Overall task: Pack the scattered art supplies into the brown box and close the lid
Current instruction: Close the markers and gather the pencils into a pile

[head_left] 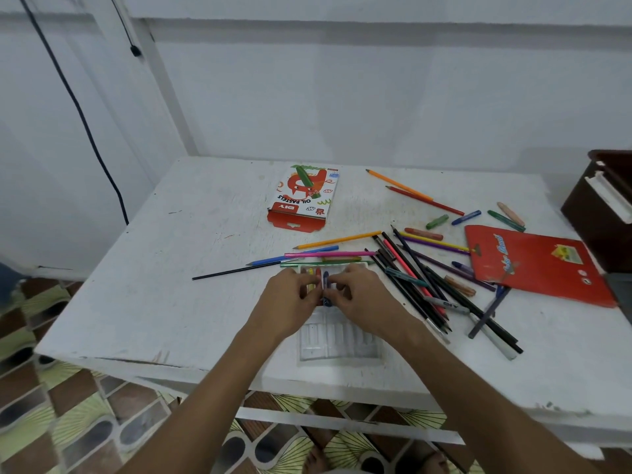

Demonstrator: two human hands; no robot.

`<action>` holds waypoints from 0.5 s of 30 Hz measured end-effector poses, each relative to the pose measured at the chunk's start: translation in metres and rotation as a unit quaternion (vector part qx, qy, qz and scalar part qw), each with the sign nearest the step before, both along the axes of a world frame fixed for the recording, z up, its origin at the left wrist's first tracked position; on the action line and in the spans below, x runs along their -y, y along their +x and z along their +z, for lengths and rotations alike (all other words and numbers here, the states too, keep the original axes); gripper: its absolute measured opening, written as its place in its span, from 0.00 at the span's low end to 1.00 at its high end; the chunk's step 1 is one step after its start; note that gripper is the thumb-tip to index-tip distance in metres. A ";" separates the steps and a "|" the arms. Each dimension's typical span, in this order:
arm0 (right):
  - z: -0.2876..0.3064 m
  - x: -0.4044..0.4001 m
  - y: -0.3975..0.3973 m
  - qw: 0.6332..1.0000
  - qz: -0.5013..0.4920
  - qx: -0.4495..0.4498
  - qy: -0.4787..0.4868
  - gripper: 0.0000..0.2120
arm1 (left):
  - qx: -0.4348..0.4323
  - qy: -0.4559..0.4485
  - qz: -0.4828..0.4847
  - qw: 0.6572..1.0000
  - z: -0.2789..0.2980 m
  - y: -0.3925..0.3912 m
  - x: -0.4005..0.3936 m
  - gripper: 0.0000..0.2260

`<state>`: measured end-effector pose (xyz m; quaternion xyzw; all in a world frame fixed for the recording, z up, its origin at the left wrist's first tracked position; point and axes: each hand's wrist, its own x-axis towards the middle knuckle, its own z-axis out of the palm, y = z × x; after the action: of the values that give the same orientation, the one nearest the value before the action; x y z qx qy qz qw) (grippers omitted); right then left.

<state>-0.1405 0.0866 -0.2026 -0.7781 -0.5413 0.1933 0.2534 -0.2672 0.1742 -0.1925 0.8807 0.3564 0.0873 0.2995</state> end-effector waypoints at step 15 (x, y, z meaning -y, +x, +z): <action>0.000 -0.003 0.005 0.999 0.033 0.018 -0.029 0.13 | -0.037 0.018 -0.043 0.998 -0.004 0.001 -0.008 0.11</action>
<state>-0.1357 0.0900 -0.2026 -0.7701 -0.5655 0.2028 0.2146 -0.2664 0.1826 -0.1967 0.9029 0.3277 0.0477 0.2740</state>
